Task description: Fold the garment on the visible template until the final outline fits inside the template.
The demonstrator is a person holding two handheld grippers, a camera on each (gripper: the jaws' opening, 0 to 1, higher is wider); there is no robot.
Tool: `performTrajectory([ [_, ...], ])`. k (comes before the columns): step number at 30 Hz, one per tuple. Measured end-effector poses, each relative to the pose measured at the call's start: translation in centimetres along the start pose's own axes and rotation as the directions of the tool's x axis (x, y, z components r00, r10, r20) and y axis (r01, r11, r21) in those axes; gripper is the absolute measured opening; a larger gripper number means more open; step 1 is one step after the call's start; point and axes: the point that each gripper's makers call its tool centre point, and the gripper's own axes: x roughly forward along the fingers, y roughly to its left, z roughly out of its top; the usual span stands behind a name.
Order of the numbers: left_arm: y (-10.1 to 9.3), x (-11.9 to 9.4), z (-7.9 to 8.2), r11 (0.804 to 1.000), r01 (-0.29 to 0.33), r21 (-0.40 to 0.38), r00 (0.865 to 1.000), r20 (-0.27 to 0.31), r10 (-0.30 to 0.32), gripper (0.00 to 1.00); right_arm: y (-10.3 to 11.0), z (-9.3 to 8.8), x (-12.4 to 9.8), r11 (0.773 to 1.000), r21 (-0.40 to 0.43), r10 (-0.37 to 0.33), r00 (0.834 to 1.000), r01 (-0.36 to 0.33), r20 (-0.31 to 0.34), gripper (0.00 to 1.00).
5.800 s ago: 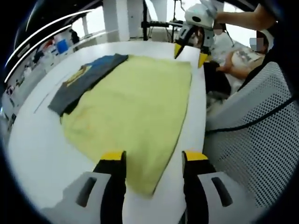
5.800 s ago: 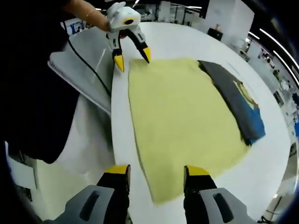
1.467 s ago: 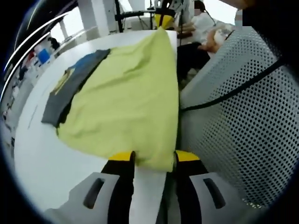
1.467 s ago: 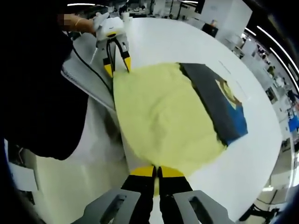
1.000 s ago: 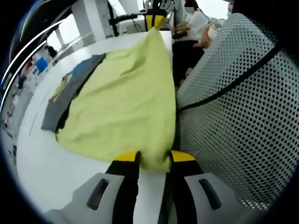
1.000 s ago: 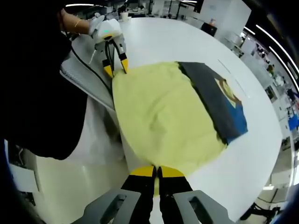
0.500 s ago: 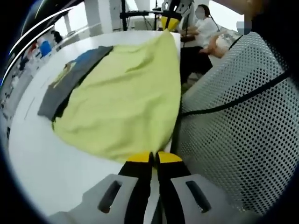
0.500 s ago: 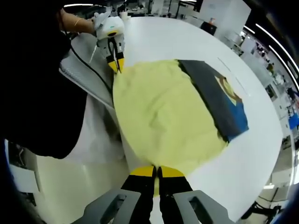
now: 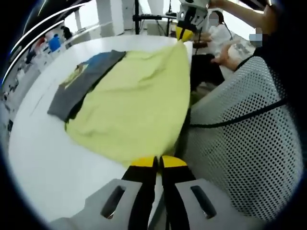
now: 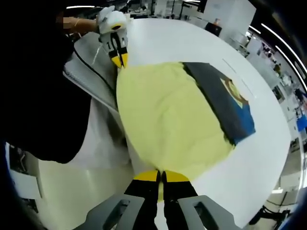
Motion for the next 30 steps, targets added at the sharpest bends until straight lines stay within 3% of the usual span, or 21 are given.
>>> performTrajectory([
  [6,0.6,-1.7,0.4,0.998,-0.046,-0.033,0.999,0.01,0.046,0.0,0.5,0.3,-0.3,1.0,0.002,0.012,1.0,-0.012,0.013,0.0],
  [10,0.7,-2.6,0.6,0.99,-0.039,-0.134,0.999,0.032,0.044,0.0,0.8,0.4,-0.5,1.0,0.002,0.018,1.0,-0.018,0.012,0.0],
  [18,0.0,-3.8,1.3,0.993,-0.034,-0.116,0.999,0.032,0.038,0.0,1.4,0.7,-1.2,1.0,-0.009,0.027,1.0,-0.027,0.011,0.0],
  [23,-0.1,-4.8,1.9,0.994,-0.068,-0.091,0.997,0.014,0.069,0.0,1.9,1.0,-2.0,0.999,-0.016,0.031,0.999,-0.031,0.015,0.0],
  [30,-0.2,-6.0,2.2,0.991,-0.077,-0.108,0.997,0.009,0.078,0.0,2.5,1.7,-3.0,0.999,-0.03,0.032,0.999,-0.031,0.016,0.0],
])
